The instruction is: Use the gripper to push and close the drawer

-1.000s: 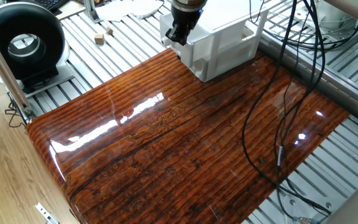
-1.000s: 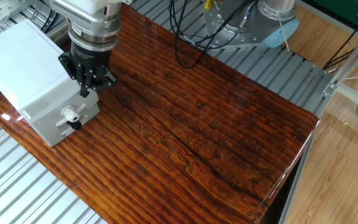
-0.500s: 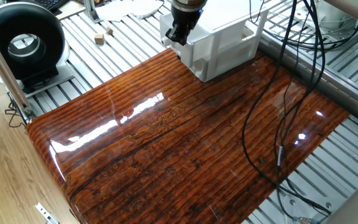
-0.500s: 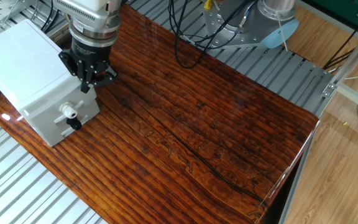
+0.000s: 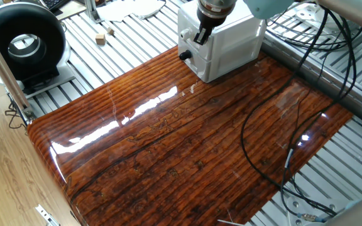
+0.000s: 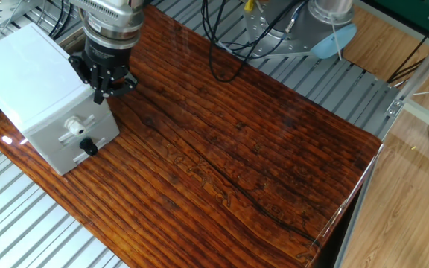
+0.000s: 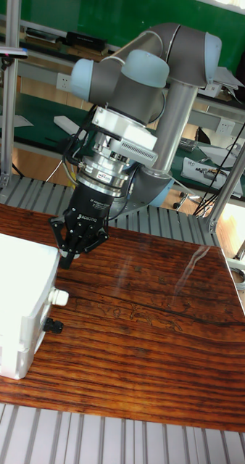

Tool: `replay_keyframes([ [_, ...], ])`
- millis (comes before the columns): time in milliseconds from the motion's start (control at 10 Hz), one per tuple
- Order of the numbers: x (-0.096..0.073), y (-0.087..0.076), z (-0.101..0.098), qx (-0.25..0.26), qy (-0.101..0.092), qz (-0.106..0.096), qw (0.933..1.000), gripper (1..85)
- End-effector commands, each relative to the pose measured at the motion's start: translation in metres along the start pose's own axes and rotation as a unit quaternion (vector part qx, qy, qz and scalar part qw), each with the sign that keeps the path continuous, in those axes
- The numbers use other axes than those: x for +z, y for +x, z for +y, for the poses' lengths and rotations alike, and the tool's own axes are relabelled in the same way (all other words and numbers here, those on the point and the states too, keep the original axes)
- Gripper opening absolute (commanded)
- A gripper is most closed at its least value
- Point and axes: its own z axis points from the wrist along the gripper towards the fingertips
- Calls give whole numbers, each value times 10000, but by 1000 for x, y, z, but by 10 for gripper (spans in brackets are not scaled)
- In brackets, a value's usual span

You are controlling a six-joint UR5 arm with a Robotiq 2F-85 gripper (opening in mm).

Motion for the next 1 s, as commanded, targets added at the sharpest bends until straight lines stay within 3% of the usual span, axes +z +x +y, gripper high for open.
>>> replay_keyframes([
  [0, -1, 1, -8, -9, 26, -133, 9999, 10],
  [300, 2, 2, -6, 35, 4, -175, 9998, 10],
  [400, 2, 1, 7, 157, -211, -143, 9996, 10],
  [500, -2, -4, 31, 485, -638, -140, 9967, 10],
  [900, -15, -3, 44, 875, -896, 79, 9921, 10],
])
